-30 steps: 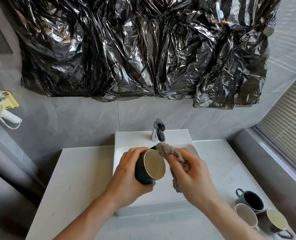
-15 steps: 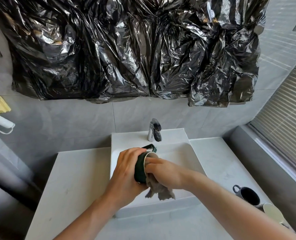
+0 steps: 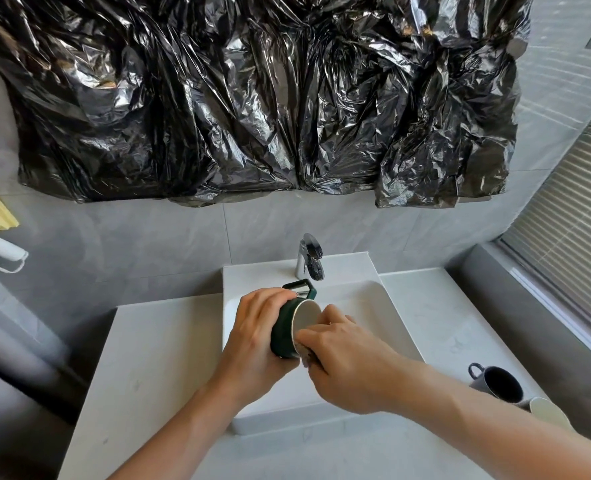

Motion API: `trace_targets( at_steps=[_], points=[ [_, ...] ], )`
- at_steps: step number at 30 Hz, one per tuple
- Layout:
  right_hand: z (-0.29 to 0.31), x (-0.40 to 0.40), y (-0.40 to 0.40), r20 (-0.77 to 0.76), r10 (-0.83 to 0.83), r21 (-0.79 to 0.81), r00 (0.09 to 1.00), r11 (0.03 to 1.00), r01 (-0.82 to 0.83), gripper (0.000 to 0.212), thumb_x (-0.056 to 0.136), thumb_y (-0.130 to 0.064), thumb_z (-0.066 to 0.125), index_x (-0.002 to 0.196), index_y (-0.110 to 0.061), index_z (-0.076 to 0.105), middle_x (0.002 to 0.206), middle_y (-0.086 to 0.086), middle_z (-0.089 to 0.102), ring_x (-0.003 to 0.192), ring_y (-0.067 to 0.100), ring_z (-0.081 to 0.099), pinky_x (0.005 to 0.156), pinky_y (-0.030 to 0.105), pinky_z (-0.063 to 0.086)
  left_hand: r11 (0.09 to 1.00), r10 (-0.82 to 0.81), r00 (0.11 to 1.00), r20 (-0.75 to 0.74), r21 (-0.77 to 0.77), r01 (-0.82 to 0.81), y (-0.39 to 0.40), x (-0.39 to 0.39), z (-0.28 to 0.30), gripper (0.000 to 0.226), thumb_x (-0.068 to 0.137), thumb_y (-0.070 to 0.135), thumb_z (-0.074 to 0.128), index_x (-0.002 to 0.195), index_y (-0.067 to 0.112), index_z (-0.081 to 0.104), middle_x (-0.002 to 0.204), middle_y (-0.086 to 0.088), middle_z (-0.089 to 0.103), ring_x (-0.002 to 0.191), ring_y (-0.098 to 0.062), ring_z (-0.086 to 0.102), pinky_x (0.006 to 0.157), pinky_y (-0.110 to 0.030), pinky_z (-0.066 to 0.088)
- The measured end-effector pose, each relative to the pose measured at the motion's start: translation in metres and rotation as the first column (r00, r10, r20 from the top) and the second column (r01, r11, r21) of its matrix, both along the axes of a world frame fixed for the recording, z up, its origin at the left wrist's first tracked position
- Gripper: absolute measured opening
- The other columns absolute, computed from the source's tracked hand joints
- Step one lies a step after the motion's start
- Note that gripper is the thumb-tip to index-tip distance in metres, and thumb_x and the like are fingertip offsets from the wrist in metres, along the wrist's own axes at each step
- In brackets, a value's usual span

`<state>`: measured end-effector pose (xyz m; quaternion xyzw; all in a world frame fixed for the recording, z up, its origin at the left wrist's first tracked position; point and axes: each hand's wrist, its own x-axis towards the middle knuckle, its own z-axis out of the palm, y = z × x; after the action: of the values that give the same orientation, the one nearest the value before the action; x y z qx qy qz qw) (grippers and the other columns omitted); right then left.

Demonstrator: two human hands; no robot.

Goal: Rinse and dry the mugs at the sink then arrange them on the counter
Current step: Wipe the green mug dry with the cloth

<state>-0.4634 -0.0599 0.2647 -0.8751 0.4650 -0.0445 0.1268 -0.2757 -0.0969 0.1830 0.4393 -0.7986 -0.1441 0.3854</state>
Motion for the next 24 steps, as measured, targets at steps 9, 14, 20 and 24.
trace_targets(
  at_steps=[9, 14, 20, 24],
  points=[
    [0.005, 0.002, -0.002, -0.171, -0.114, -0.059, 0.979, 0.993, 0.105, 0.005, 0.097, -0.022, 0.042, 0.096, -0.026, 0.039, 0.11, 0.0, 0.062, 0.091, 0.031, 0.05, 0.069, 0.037, 0.033, 0.997, -0.025, 0.998, 0.061, -0.077, 0.03, -0.001, -0.01, 0.006, 0.071, 0.068, 0.022, 0.07, 0.137, 0.014, 0.057, 0.138, 0.002, 0.055, 0.129, -0.022, 0.046, 0.114, -0.015, 0.03],
    [0.008, 0.005, -0.024, -0.06, -0.265, 0.323, 0.962, 0.907, 0.27, 0.013, 0.094, -0.016, 0.042, 0.099, -0.013, 0.054, 0.102, 0.006, 0.06, 0.095, 0.032, 0.057, 0.082, 0.038, 0.048, 0.991, -0.067, 0.996, 0.06, -0.114, 0.074, 0.002, -0.018, -0.001, 0.063, 0.072, 0.012, 0.08, 0.132, 0.009, 0.063, 0.134, 0.0, 0.059, 0.127, -0.022, 0.05, 0.112, -0.025, 0.04],
    [0.004, 0.004, -0.019, 0.279, -0.55, 0.824, 0.787, 0.558, 0.098, 0.017, 0.097, -0.002, 0.045, 0.089, -0.012, 0.058, 0.091, 0.005, 0.06, 0.084, 0.012, 0.061, 0.082, 0.028, 0.054, 0.982, -0.093, 0.994, 0.055, -0.159, 0.101, 0.0, -0.01, -0.006, 0.06, 0.079, 0.013, 0.087, 0.134, 0.009, 0.063, 0.136, 0.0, 0.057, 0.13, -0.024, 0.05, 0.116, -0.027, 0.037],
    [0.004, 0.0, -0.015, 0.345, -0.588, 0.827, 0.732, 0.559, 0.059, 0.027, 0.097, 0.0, 0.048, 0.075, -0.016, 0.049, 0.075, -0.001, 0.05, 0.065, 0.007, 0.052, 0.063, 0.018, 0.046, 0.98, -0.107, 0.991, 0.075, -0.16, 0.117, -0.003, -0.01, -0.005, 0.057, 0.082, 0.021, 0.081, 0.135, 0.009, 0.061, 0.137, 0.0, 0.057, 0.131, -0.023, 0.05, 0.117, -0.026, 0.035]
  ],
)
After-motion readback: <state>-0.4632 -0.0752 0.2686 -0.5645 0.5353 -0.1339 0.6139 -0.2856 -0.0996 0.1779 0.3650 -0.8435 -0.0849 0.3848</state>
